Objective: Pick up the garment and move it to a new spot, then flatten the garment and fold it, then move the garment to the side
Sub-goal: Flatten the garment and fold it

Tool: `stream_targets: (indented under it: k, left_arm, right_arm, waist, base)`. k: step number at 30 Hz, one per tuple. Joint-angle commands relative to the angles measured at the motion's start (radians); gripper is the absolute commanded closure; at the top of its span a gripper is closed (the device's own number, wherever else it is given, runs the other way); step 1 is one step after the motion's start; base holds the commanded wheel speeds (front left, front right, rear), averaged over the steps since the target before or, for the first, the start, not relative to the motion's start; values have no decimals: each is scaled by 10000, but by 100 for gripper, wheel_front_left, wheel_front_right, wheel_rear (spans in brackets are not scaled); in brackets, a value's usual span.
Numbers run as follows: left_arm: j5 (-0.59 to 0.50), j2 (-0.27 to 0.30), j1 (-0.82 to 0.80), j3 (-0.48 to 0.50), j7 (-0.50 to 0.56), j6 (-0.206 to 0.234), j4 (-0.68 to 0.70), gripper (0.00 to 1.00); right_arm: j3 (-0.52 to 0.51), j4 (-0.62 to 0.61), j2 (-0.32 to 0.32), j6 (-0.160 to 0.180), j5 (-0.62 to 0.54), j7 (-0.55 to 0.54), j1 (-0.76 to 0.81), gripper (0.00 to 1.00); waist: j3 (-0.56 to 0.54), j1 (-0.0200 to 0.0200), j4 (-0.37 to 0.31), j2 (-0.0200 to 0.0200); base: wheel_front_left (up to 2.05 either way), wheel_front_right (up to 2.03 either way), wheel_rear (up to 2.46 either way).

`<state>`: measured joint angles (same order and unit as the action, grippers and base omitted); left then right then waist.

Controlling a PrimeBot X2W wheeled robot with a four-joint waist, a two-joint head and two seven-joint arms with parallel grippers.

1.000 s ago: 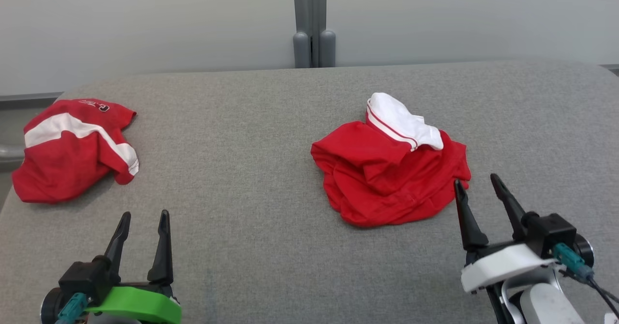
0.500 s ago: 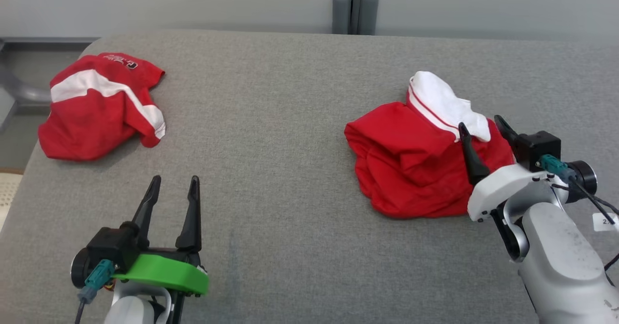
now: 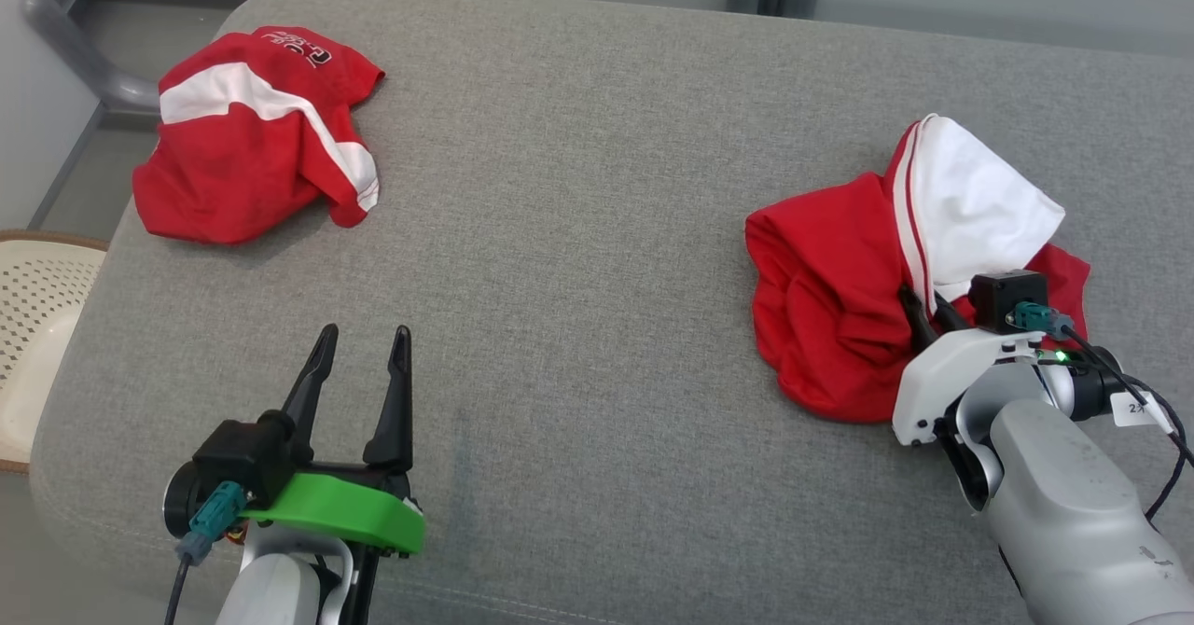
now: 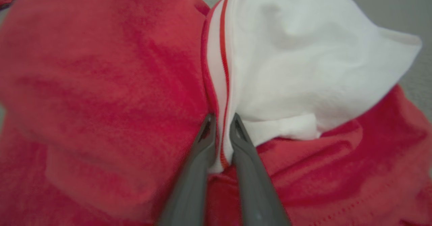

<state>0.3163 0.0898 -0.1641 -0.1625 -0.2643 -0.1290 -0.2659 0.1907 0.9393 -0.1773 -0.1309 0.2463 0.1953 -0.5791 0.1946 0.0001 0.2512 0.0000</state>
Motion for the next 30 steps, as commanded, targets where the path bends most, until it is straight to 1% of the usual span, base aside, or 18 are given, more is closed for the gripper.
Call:
stream_targets:
  k: [1,4,7,10,12,15,21,25,27,30]
  left_arm:
    - [32,-7,-162,32,-1,-29,-26,0]
    - [6,4,-192,89,-1,-29,-73,0]
    - [-22,4,-156,97,-1,-29,-111,0]
    - [-44,-23,-60,72,-1,-29,-117,0]
    - [-46,-43,-12,29,-1,-29,-119,0]
    - [-24,-60,91,-14,-1,-29,-100,0]
    - [12,-96,290,-158,-1,-29,-137,0]
    - [65,-137,382,-250,-3,-29,-173,0]
    - [79,-165,414,-300,-3,-29,-191,0]
    - [94,-189,426,-342,-1,-29,-208,0]
  right_arm:
    - [63,139,-65,3,102,108,-151,100]
    - [184,224,-127,3,194,375,-349,100]
    - [334,-47,-173,3,159,607,-487,100]
    - [582,-551,-129,3,22,705,-516,100]
    - [772,-1118,-32,3,-91,721,-537,100]
    - [1274,-1709,171,3,-250,706,-388,100]
    - [2789,-2158,665,3,-389,705,-102,100]
    - [4151,-1955,906,3,-350,703,147,100]
    - [4854,-1868,1050,3,-173,704,321,100]
    - [5643,-1704,1148,3,144,704,617,100]
  waist:
    - [-4,-1,8,0]
    - [-117,-1,-41,0]
    - [-276,-1,-84,0]
    - [-443,-1,-92,0]
    - [-548,-1,-47,0]
    - [-670,-1,93,0]
    - [-798,-1,514,0]
    - [-782,-1,761,0]
    - [-764,-1,866,0]
    - [-759,-1,946,0]
  base:
    - [0,0,0]
    - [0,0,0]
    - [0,0,0]
    - [0,0,0]
    - [0,0,0]
    - [0,0,0]
    - [0,0,0]
    - [0,0,0]
    - [0,0,0]
    - [0,0,0]
